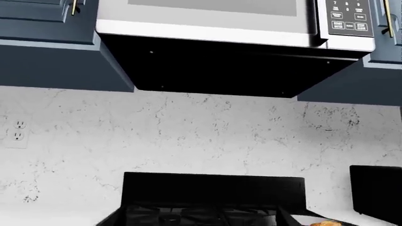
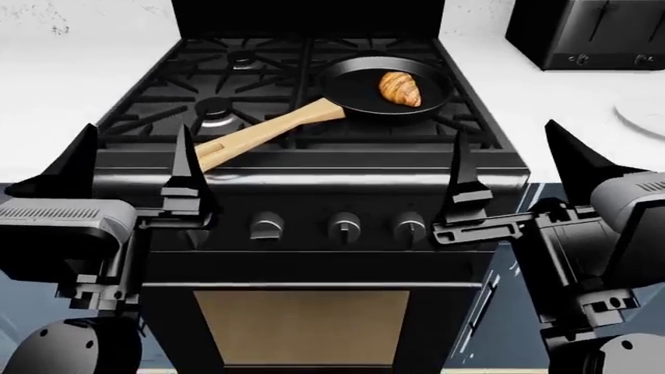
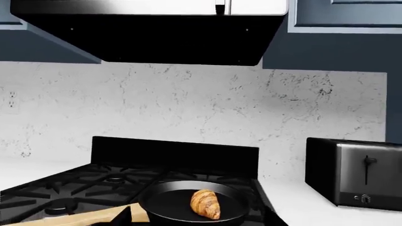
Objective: Pick the croissant and place it on the pan. Then turn on the stove to warm the croissant.
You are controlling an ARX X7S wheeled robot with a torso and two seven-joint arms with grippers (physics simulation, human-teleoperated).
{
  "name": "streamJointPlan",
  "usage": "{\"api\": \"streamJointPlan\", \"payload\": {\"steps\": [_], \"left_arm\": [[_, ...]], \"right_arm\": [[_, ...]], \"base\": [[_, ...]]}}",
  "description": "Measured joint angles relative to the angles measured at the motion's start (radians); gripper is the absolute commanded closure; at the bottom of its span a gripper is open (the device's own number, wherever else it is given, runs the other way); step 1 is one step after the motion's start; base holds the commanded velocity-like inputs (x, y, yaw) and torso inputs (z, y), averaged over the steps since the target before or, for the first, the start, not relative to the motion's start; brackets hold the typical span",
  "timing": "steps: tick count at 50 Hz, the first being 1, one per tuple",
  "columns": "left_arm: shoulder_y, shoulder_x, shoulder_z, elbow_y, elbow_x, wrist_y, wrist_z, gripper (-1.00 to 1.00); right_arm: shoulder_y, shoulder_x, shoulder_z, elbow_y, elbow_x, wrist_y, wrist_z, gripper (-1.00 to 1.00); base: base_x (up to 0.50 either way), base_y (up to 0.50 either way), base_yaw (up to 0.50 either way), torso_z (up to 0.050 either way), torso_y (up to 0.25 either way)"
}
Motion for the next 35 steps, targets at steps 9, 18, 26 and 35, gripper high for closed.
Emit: {"api": "streamJointPlan", "payload": {"steps": [9,18,26,35], "left_arm": [[-0.001,-0.007,0.012,-0.024,0.017,0.018,0.008,-1.0],[-0.003,-0.013,0.021,-0.037,0.025,0.028,0.014,-1.0],[-0.001,-0.015,0.02,-0.034,0.015,0.032,0.015,-1.0],[0.001,-0.017,0.019,-0.037,0.015,0.043,0.013,-1.0]], "right_arm": [[0.002,0.0,-0.002,0.018,0.017,0.029,0.026,-1.0],[-0.005,0.0,0.0,0.04,0.042,0.033,0.038,-1.0],[-0.016,0.003,0.005,0.055,0.071,0.021,0.037,-1.0],[-0.024,0.009,0.008,0.063,0.094,0.016,0.037,-1.0]], "base": [[0.0,0.0,0.0,-0.05,0.0],[0.0,0.0,0.0,-0.05,0.0],[0.0,0.0,0.0,-0.05,0.0],[0.0,0.0,0.0,-0.05,0.0]]}}
